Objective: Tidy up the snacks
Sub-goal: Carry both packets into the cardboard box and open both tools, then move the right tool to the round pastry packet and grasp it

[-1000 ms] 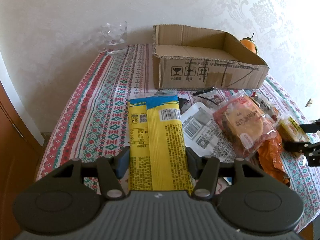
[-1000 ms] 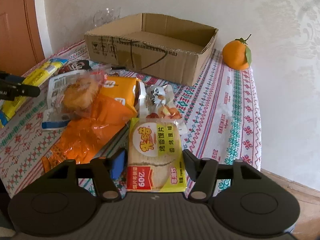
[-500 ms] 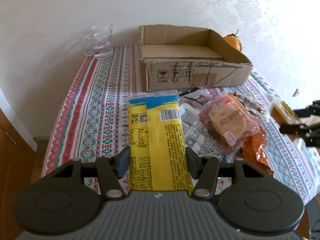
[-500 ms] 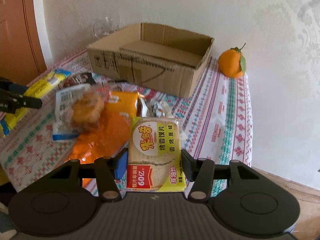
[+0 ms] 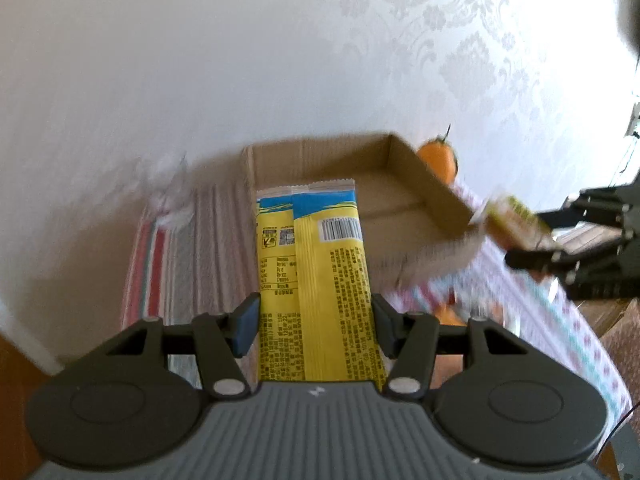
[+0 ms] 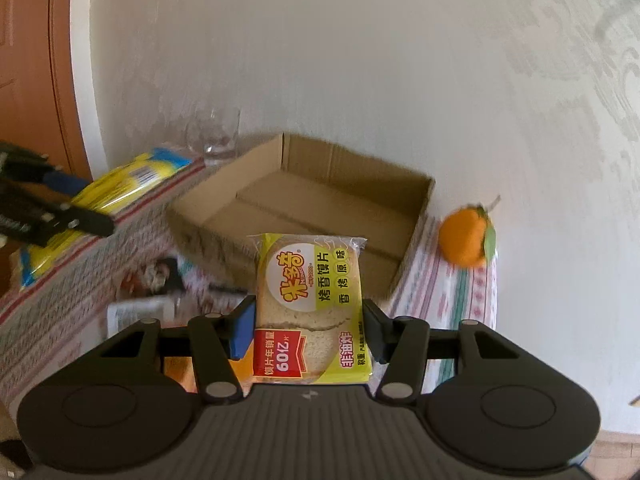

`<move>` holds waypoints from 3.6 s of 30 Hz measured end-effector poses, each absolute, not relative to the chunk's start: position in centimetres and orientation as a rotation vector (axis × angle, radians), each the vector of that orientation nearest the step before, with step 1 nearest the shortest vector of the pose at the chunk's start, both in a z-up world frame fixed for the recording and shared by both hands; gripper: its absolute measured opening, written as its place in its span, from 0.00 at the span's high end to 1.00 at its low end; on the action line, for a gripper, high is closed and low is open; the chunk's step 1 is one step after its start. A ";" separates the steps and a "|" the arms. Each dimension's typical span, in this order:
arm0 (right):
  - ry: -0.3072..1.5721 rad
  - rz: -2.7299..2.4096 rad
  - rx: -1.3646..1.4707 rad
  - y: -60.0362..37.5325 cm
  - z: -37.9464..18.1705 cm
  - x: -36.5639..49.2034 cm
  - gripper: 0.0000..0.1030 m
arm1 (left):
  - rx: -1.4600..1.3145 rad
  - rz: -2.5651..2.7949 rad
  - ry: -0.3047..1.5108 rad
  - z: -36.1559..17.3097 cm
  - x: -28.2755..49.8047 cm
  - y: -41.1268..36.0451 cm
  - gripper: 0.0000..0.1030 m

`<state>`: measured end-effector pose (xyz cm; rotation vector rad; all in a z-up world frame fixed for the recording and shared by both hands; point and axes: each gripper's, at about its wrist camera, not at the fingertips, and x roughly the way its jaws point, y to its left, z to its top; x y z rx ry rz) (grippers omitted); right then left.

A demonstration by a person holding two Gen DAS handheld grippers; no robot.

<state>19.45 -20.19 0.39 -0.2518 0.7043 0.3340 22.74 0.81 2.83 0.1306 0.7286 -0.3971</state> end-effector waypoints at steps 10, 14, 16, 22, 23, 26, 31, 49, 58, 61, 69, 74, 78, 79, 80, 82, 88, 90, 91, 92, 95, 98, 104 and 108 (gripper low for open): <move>0.687 0.316 -0.245 -19.2 1.6 26.3 0.42 | 0.135 -0.381 0.760 2.1 35.8 -4.4 0.45; 0.692 0.306 -0.237 -19.1 1.2 27.4 0.42 | 0.083 -0.353 0.784 0.3 39.4 -5.1 0.38; 0.696 0.302 -0.241 -18.9 1.1 27.7 0.42 | 0.057 -0.325 0.788 -0.4 40.0 -5.1 0.20; 0.717 0.291 -0.243 -18.5 0.1 29.0 0.42 | 0.105 -0.251 0.763 -1.1 38.7 -4.8 0.12; 0.721 0.286 -0.240 -18.4 -0.1 29.4 0.42 | 0.110 -0.251 0.760 -1.1 38.3 -4.6 0.12; 0.734 0.260 -0.231 -18.2 -0.5 30.7 0.42 | 0.129 -0.242 0.748 -1.0 37.6 -4.3 0.12; 0.752 0.233 -0.204 -17.7 -0.8 33.5 0.42 | 0.100 -0.244 0.710 0.3 35.1 -2.5 0.12; 0.679 0.218 -0.211 -16.5 0.3 31.3 0.00 | 0.175 -0.250 0.629 0.5 24.6 0.1 0.06; 0.668 0.210 -0.189 -16.2 0.4 23.8 0.00 | 0.148 -0.214 0.604 -0.3 19.2 0.9 0.05; 0.673 0.206 -0.183 -16.2 -0.8 20.9 0.00 | 0.104 -0.206 0.614 -0.7 17.7 1.5 0.04; 0.720 0.176 -0.183 -15.2 -5.1 15.2 0.00 | 0.065 -0.139 0.636 -2.0 14.8 2.6 0.04; 0.737 0.206 -0.199 -13.2 -6.7 14.3 0.00 | 0.050 -0.113 0.652 -2.6 14.1 3.6 0.04; 0.756 0.222 -0.226 -11.6 -7.8 14.5 0.00 | 0.032 -0.086 0.670 -3.1 13.8 4.6 0.04; 0.758 0.225 -0.232 -11.3 -8.1 14.5 0.00 | 0.030 -0.080 0.673 -3.3 13.7 4.7 0.04; 0.760 0.224 -0.237 -11.1 -8.3 14.5 0.00 | 0.026 -0.074 0.678 -3.4 13.7 5.0 0.04; 0.768 0.220 -0.244 -10.6 -8.8 14.8 0.00 | 0.020 -0.069 0.686 -3.6 13.7 5.3 0.04; 0.763 0.191 -0.266 -10.0 -9.6 15.1 0.00 | 0.001 -0.064 0.707 -4.2 13.9 6.0 0.04; 0.759 0.183 -0.269 -10.0 -9.8 15.2 0.00 | -0.002 -0.068 0.710 -4.4 14.0 6.0 0.04; 0.755 0.182 -0.270 -9.9 -9.8 15.2 0.00 | -0.002 -0.069 0.712 -4.4 14.0 6.0 0.04; 0.753 0.183 -0.270 -9.9 -9.8 15.3 0.01 | -0.003 -0.069 0.715 -4.5 14.1 6.0 0.04; 0.748 0.188 -0.274 -9.7 -9.8 15.3 0.07 | -0.007 -0.071 0.723 -4.7 14.3 6.0 0.04; 0.741 0.198 -0.291 -9.4 -9.7 15.2 0.18 | -0.012 -0.073 0.729 -4.8 14.4 6.0 0.04; 0.742 0.211 -0.334 -8.8 -9.5 14.9 0.36 | -0.014 -0.080 0.737 -4.9 14.6 5.8 0.04; 0.744 0.231 -0.332 -8.9 -9.3 14.8 0.40 | -0.006 -0.087 0.745 -5.0 14.6 5.4 0.04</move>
